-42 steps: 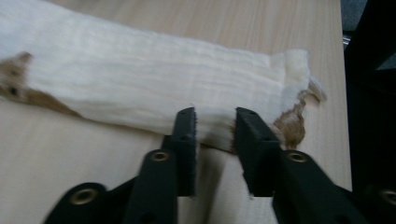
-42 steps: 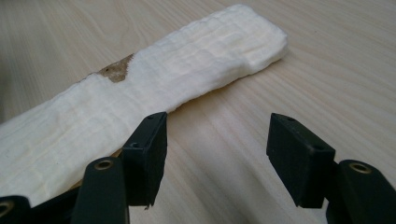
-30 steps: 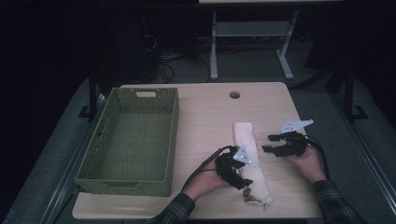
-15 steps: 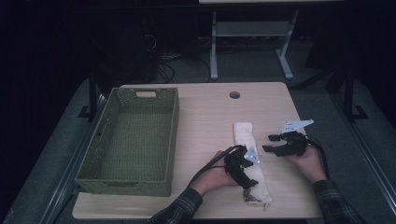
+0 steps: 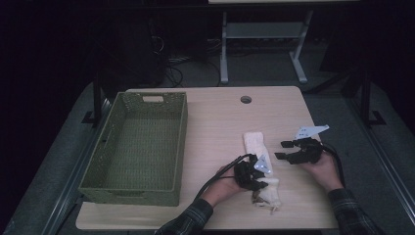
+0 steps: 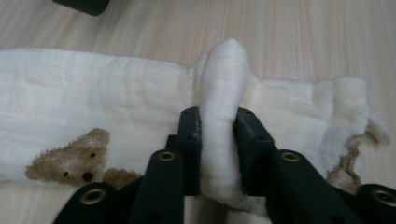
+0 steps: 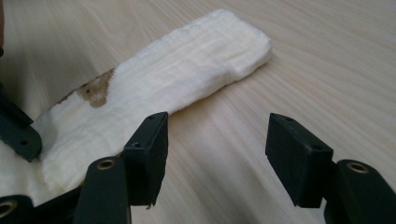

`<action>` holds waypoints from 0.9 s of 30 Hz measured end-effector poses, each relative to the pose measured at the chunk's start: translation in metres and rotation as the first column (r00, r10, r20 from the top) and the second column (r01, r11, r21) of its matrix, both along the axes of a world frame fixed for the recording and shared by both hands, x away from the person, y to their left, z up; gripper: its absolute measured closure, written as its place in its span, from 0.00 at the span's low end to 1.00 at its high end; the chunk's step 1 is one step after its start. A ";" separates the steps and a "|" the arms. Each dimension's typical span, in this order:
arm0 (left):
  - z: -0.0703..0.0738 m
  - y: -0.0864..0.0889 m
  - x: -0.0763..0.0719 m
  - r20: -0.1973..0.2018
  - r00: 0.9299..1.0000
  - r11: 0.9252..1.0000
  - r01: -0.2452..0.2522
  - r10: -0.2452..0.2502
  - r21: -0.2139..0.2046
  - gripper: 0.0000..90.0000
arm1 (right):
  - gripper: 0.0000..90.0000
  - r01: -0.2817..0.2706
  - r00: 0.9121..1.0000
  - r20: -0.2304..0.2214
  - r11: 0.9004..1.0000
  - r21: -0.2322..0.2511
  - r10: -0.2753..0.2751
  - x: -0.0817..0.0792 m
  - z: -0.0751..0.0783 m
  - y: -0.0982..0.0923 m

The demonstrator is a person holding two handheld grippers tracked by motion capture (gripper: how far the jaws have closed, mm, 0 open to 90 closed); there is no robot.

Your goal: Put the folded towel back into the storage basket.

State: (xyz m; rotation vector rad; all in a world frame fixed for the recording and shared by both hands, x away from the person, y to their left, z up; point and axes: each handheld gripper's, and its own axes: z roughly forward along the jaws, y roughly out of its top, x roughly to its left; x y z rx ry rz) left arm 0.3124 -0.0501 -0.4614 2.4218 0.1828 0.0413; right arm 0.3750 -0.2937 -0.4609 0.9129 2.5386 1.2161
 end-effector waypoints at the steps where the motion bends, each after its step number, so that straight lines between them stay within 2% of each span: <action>1: 0.001 0.001 0.000 -0.005 1.000 1.000 0.005 -0.005 0.003 0.83 | 0.43 -0.014 1.000 0.008 1.000 0.002 0.014 0.000 0.001 0.000; 3: 0.002 0.003 0.000 -0.034 0.999 1.000 0.001 0.000 0.007 0.85 | 0.41 -0.037 0.999 0.020 0.999 0.011 0.036 0.001 0.005 0.000; 7: 0.003 0.008 -0.004 -0.052 0.999 1.000 0.018 -0.017 0.021 0.85 | 0.40 -0.068 0.997 0.031 0.997 0.035 0.067 0.006 0.012 0.001; 12: 0.005 0.014 -0.011 -0.067 0.998 1.000 0.017 -0.015 0.025 0.85 | 0.40 -0.156 0.987 0.041 0.987 0.024 0.155 0.017 0.021 0.021; 14: 0.005 0.016 -0.012 -0.076 0.997 0.999 0.020 -0.018 0.028 0.85 | 0.40 -0.195 0.980 0.030 0.981 0.011 0.194 0.024 0.021 0.032; 18: 0.004 0.018 -0.013 -0.093 0.996 1.000 0.013 -0.011 0.019 0.85 | 0.41 -0.237 0.971 0.011 0.971 0.004 0.237 0.040 0.020 0.047; 23: 0.004 0.019 -0.011 -0.108 0.994 1.000 0.014 -0.012 0.013 0.85 | 0.42 -0.259 0.965 -0.028 0.966 -0.001 0.259 0.056 0.016 0.058; 27: 0.004 0.019 -0.011 -0.101 0.995 1.000 0.016 -0.014 0.015 0.85 | 0.43 -0.269 0.962 -0.055 0.963 -0.019 0.267 0.067 0.011 0.066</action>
